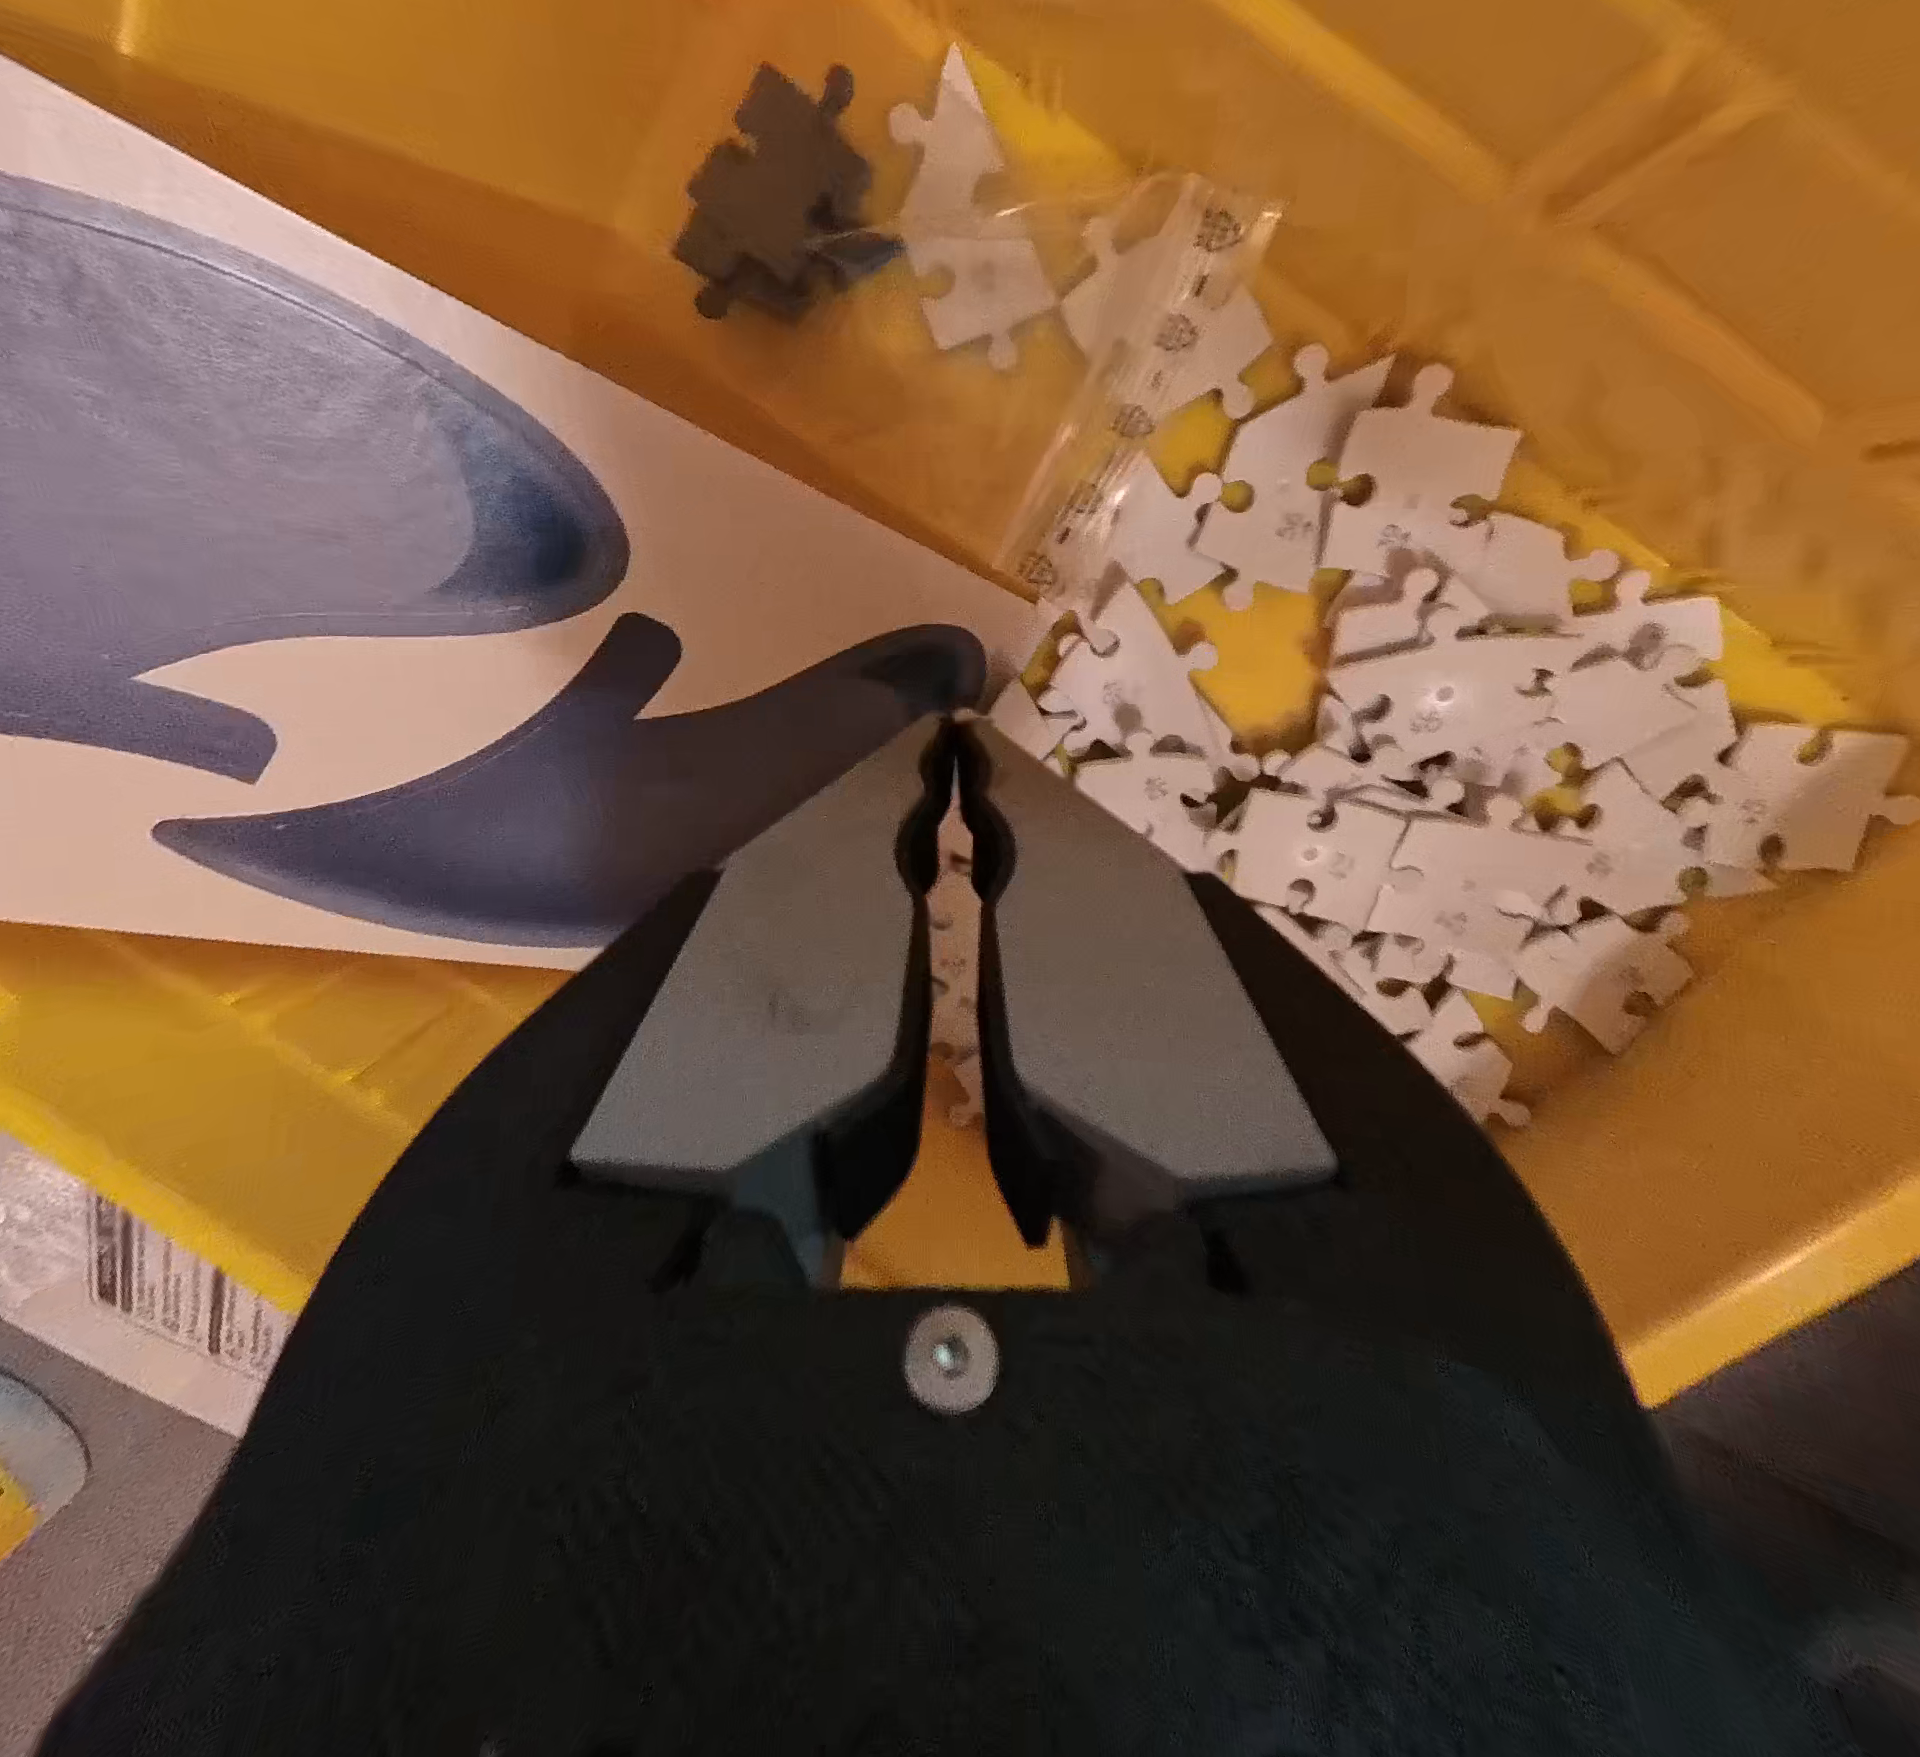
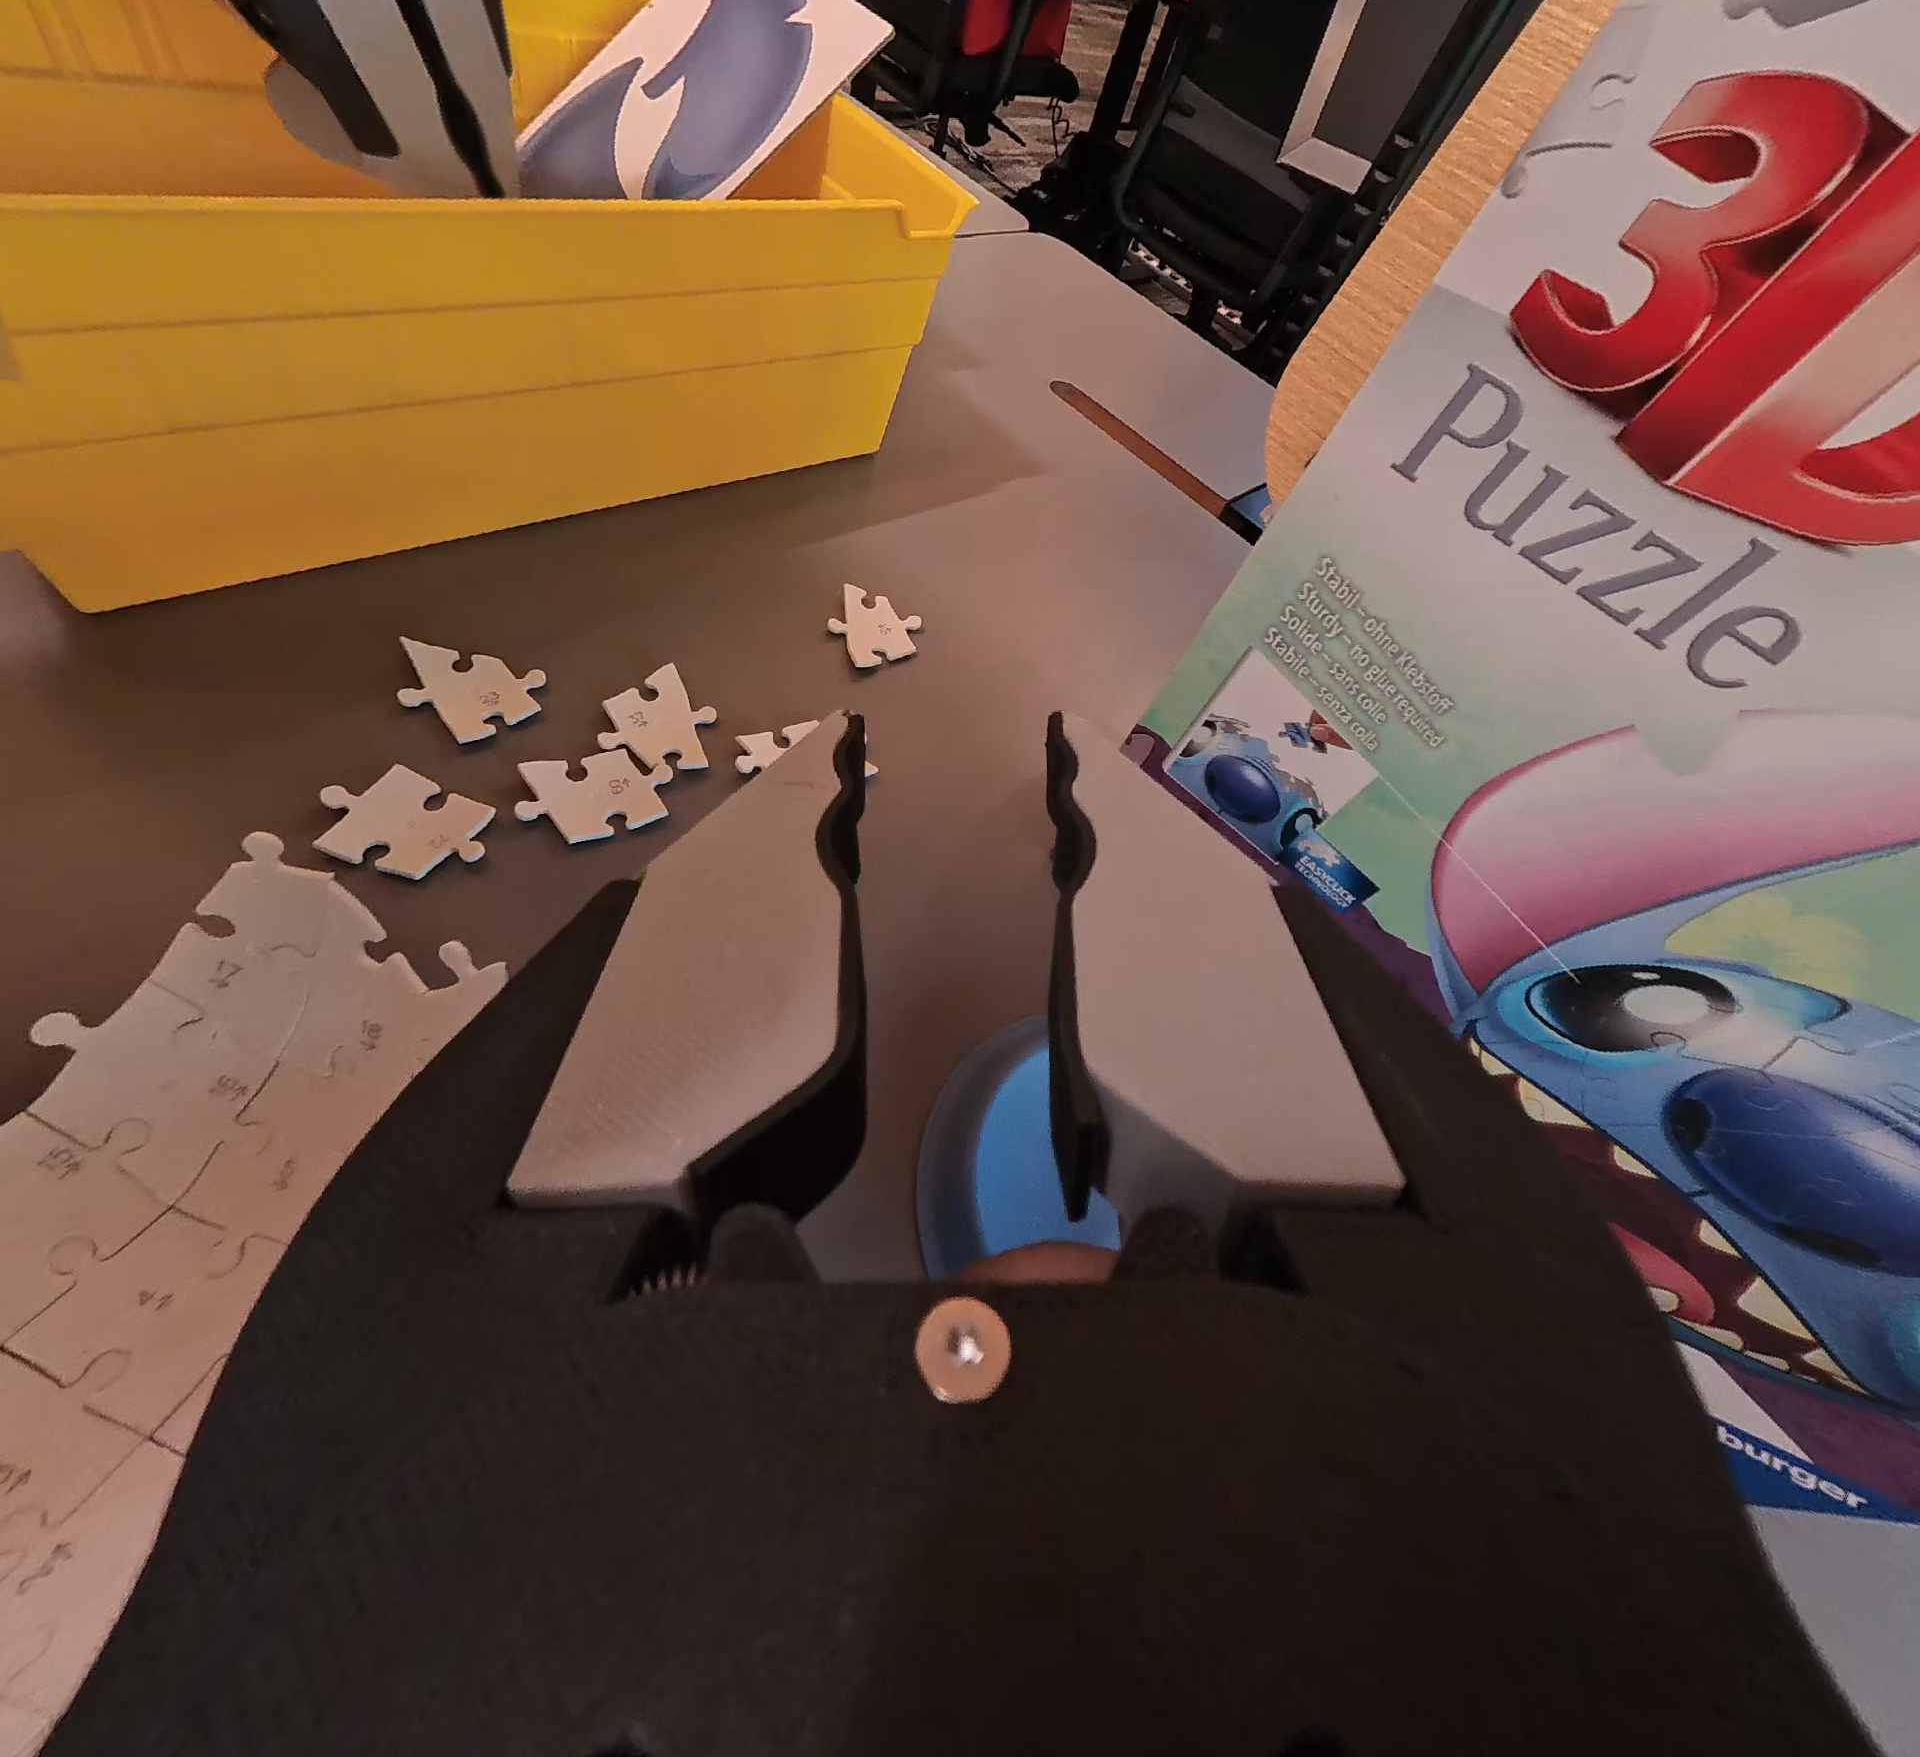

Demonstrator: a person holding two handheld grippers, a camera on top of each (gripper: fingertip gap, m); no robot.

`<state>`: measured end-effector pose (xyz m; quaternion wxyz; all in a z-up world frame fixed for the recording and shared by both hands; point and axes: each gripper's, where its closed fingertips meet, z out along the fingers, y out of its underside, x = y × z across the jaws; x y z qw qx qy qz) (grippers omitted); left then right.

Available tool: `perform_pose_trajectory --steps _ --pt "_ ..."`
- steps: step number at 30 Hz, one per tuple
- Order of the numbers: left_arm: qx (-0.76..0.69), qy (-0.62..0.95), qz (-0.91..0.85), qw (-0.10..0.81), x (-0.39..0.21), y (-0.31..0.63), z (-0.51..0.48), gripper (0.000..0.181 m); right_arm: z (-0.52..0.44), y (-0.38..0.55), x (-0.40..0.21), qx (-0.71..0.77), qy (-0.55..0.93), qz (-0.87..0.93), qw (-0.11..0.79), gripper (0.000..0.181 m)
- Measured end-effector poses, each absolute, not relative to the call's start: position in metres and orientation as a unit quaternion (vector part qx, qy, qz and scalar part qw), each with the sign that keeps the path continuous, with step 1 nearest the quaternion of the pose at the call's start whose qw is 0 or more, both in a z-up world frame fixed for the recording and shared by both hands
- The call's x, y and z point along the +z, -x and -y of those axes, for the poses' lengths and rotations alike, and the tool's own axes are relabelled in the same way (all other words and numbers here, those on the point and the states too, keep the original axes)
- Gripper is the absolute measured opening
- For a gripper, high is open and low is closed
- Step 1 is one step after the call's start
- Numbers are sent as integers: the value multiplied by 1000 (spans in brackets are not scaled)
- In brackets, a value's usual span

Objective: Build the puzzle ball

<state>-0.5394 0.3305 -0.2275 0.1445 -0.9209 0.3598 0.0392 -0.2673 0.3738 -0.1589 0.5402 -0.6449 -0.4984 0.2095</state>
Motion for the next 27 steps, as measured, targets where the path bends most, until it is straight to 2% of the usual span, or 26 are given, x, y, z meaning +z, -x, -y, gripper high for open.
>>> perform_pose_trajectory --steps 5,10,18,27 --pt "45 923 -371 91 -242 544 -316 0 -374 267 -158 211 644 497 542 31" --pt "-12 921 -386 45 -245 533 -290 0 -373 267 -157 210 643 499 541 31" --pt "23 930 -330 162 -209 550 -328 0 -372 267 -157 210 643 499 542 32" --pt "40 928 -360 88 -246 534 -306 0 -372 267 -157 209 642 500 542 31"
